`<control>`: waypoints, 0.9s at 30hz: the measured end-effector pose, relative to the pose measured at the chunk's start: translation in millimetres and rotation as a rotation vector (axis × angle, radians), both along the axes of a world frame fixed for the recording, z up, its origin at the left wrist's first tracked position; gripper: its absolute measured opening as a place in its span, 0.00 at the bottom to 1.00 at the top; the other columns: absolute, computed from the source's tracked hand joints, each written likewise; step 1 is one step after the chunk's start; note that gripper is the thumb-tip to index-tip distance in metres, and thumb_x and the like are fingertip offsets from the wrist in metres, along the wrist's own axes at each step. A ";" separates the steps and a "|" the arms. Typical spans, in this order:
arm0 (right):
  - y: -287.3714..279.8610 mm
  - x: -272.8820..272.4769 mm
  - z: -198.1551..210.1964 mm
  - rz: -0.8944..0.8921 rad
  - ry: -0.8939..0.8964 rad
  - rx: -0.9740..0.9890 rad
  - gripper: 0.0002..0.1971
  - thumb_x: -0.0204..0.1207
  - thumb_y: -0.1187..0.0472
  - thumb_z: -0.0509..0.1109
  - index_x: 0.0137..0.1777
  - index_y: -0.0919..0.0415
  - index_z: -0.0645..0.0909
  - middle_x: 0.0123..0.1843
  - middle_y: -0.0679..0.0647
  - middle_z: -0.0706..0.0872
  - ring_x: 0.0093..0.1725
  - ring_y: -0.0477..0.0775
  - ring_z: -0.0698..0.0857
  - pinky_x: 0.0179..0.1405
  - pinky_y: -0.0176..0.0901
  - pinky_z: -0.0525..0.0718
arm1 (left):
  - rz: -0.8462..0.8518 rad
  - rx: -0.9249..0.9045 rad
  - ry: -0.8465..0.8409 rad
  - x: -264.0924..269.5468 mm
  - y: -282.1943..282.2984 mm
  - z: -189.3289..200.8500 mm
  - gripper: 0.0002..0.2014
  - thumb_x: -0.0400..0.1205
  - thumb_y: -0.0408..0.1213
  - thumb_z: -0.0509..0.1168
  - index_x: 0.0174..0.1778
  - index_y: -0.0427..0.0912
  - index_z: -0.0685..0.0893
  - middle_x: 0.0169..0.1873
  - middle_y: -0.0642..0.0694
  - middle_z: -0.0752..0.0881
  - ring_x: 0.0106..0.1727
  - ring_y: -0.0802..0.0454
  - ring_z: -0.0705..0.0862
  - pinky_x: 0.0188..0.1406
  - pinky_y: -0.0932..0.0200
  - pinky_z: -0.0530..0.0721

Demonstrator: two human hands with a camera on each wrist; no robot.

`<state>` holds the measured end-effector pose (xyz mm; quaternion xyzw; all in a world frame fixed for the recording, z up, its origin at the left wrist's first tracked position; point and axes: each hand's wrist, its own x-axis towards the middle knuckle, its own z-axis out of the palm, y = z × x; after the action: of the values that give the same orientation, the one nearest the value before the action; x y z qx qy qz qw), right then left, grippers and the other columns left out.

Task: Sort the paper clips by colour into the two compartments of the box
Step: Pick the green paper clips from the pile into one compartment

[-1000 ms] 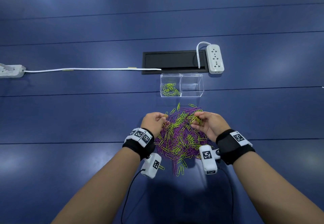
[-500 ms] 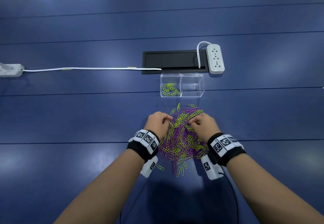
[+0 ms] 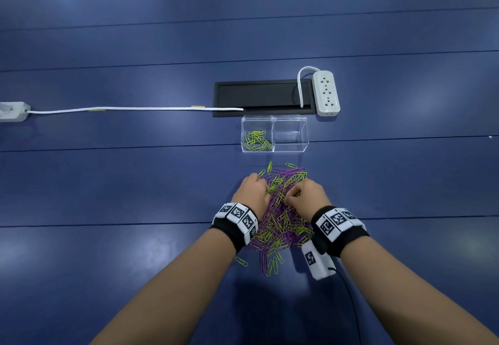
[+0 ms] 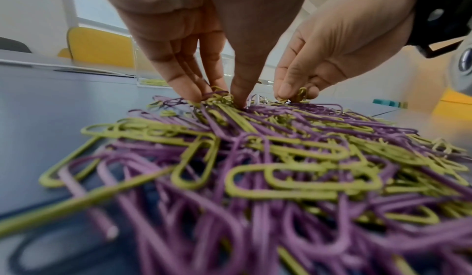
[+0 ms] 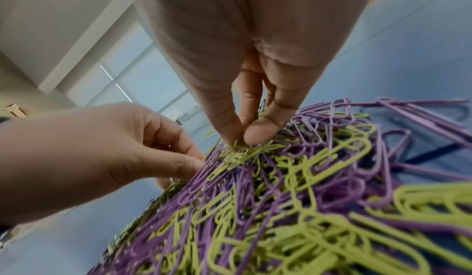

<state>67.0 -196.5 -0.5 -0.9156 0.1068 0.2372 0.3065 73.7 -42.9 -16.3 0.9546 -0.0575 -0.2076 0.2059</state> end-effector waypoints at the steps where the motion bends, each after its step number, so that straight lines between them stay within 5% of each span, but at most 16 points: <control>1: -2.8 0.7 0.3 -0.005 0.016 0.010 0.05 0.71 0.61 0.72 0.36 0.60 0.87 0.38 0.49 0.85 0.45 0.52 0.85 0.47 0.43 0.83 | 0.002 0.007 0.001 0.5 -0.4 -0.3 0.12 0.82 0.39 0.64 0.58 0.38 0.81 0.59 0.41 0.76 0.65 0.44 0.74 0.65 0.49 0.76; 6: -14.5 6.2 12.2 -0.138 0.067 0.212 0.01 0.70 0.65 0.75 0.38 0.60 0.86 0.35 0.56 0.89 0.33 0.50 0.85 0.40 0.45 0.85 | 0.029 -0.016 0.037 3.4 1.7 1.5 0.06 0.83 0.39 0.63 0.52 0.41 0.81 0.56 0.43 0.80 0.63 0.45 0.74 0.65 0.50 0.75; 9: -17.2 19.9 32.4 -0.211 0.034 0.400 0.02 0.71 0.69 0.75 0.41 0.64 0.86 0.38 0.62 0.90 0.31 0.50 0.85 0.41 0.42 0.86 | 0.139 -0.087 0.079 3.6 6.8 3.3 0.03 0.81 0.39 0.66 0.44 0.45 0.82 0.47 0.47 0.84 0.52 0.48 0.81 0.55 0.52 0.81; 12: -14.7 46.4 53.5 -0.176 -0.019 0.495 0.04 0.70 0.69 0.76 0.41 0.61 0.86 0.36 0.59 0.89 0.30 0.49 0.85 0.41 0.40 0.87 | 0.304 -0.215 0.100 1.7 12.5 5.4 0.06 0.76 0.41 0.72 0.37 0.47 0.82 0.34 0.53 0.84 0.39 0.54 0.82 0.42 0.60 0.81; 16: 1.5 92.0 68.5 -0.139 -0.101 0.616 0.09 0.69 0.75 0.74 0.36 0.61 0.83 0.31 0.59 0.85 0.23 0.47 0.81 0.32 0.37 0.86 | 0.381 -0.310 0.093 2.0 21.1 11.4 0.05 0.75 0.40 0.75 0.38 0.44 0.86 0.32 0.52 0.85 0.36 0.57 0.82 0.42 0.61 0.83; 20: 27.2 128.1 65.9 -0.108 -0.210 0.529 0.11 0.70 0.71 0.74 0.34 0.54 0.83 0.31 0.57 0.86 0.26 0.50 0.82 0.36 0.43 0.85 | 0.426 -0.383 0.081 4.8 29.8 17.6 0.04 0.76 0.39 0.73 0.37 0.45 0.85 0.33 0.51 0.86 0.34 0.59 0.82 0.36 0.68 0.80; 23: 46.8 136.9 52.2 -0.074 -0.254 0.414 0.10 0.71 0.69 0.71 0.34 0.53 0.82 0.35 0.56 0.87 0.31 0.52 0.83 0.37 0.45 0.85 | 0.425 -0.434 0.084 6.9 35.8 20.5 0.05 0.76 0.39 0.71 0.35 0.47 0.83 0.35 0.50 0.87 0.36 0.57 0.83 0.40 0.62 0.83; 27: 56.2 133.6 40.2 0.080 -0.280 0.220 0.04 0.73 0.65 0.70 0.45 0.58 0.85 0.41 0.52 0.87 0.42 0.51 0.83 0.51 0.46 0.83 | 0.440 -0.524 0.115 9.8 42.6 23.7 0.06 0.77 0.38 0.70 0.35 0.48 0.81 0.35 0.50 0.88 0.37 0.55 0.85 0.43 0.58 0.85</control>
<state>200.5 -140.3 39.8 -0.9043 -0.0002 0.1296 0.4068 83.6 -0.2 7.4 0.8454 0.1099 -0.1901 0.4869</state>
